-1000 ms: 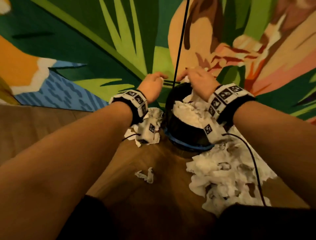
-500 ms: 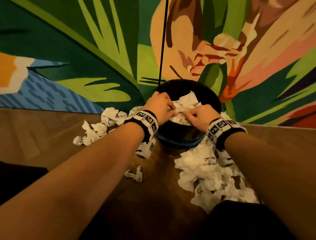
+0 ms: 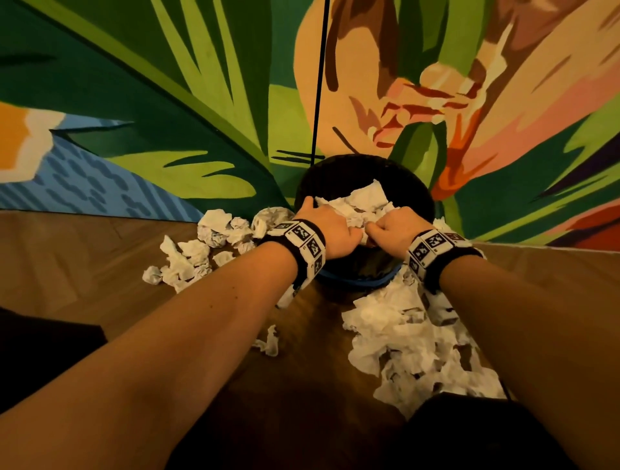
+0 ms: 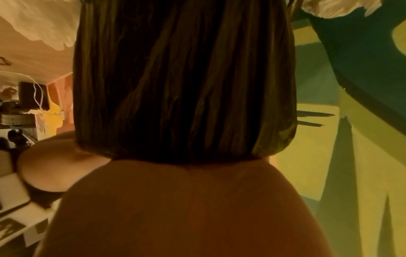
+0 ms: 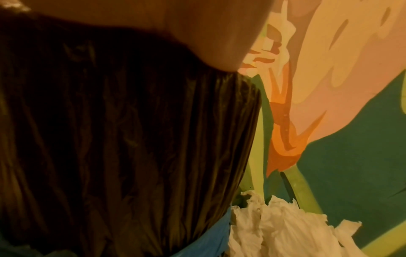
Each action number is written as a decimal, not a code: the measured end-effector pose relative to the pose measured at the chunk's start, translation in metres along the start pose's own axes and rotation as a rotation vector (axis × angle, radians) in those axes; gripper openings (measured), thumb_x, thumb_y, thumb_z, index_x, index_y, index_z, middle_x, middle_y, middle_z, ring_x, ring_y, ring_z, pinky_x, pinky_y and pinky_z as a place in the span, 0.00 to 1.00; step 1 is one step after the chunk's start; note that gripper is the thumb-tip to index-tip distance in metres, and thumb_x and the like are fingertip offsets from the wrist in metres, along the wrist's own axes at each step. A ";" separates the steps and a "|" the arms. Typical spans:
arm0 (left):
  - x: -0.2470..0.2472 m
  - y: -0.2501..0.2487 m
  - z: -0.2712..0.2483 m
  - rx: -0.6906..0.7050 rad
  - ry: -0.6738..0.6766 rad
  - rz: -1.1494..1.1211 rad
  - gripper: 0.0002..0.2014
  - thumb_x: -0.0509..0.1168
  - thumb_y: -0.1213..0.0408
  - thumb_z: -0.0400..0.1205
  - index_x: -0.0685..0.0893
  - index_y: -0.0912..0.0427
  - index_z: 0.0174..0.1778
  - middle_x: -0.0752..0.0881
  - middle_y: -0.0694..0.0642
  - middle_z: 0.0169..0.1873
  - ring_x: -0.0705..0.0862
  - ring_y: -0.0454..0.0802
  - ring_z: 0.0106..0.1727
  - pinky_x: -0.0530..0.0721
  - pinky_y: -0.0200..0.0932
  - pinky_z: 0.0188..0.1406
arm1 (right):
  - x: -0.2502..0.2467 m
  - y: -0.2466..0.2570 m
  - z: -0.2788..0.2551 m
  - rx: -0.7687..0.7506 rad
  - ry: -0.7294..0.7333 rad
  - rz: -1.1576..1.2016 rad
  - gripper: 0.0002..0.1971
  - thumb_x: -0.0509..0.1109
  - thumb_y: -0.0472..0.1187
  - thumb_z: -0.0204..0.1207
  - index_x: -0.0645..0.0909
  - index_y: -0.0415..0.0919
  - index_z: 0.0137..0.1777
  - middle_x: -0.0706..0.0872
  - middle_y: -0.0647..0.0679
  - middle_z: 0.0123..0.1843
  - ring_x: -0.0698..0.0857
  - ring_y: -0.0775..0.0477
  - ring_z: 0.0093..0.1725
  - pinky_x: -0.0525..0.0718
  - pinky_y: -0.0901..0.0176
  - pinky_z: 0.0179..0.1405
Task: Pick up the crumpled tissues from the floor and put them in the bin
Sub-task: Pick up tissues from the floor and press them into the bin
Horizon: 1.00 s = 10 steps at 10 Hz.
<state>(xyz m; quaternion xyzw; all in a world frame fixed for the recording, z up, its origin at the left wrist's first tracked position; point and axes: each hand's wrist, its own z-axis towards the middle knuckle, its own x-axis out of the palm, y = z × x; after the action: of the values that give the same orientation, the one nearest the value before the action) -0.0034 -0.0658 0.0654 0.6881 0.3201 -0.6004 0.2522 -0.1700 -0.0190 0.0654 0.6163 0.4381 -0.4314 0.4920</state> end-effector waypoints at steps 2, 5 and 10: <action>-0.028 0.016 -0.013 0.007 -0.070 0.034 0.30 0.40 0.45 0.82 0.78 0.56 0.26 0.77 0.51 0.27 0.75 0.51 0.45 0.58 0.65 0.70 | -0.005 -0.008 -0.004 -0.204 -0.205 0.031 0.31 0.49 0.63 0.85 0.82 0.41 0.35 0.84 0.46 0.32 0.82 0.47 0.34 0.82 0.48 0.39; -0.038 0.086 -0.045 -0.217 -0.390 -0.518 0.26 0.50 0.45 0.85 0.88 0.56 0.39 0.87 0.53 0.30 0.85 0.55 0.36 0.83 0.48 0.44 | -0.042 0.068 -0.010 -0.374 -0.416 0.177 0.24 0.51 0.55 0.86 0.73 0.48 0.29 0.75 0.51 0.31 0.76 0.49 0.33 0.74 0.51 0.39; 0.180 0.071 -0.101 -0.281 0.526 -0.336 0.33 0.71 0.54 0.78 0.68 0.50 0.79 0.67 0.56 0.75 0.74 0.66 0.72 0.75 0.58 0.70 | 0.123 0.142 -0.004 -0.211 0.223 0.276 0.26 0.52 0.57 0.86 0.73 0.48 0.28 0.79 0.51 0.31 0.81 0.44 0.39 0.73 0.55 0.39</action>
<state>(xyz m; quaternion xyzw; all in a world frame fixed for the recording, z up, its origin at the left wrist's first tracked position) 0.1300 -0.0146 -0.0997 0.7156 0.5624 -0.3857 0.1510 -0.0022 -0.0194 -0.0202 0.6595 0.4442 -0.2406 0.5567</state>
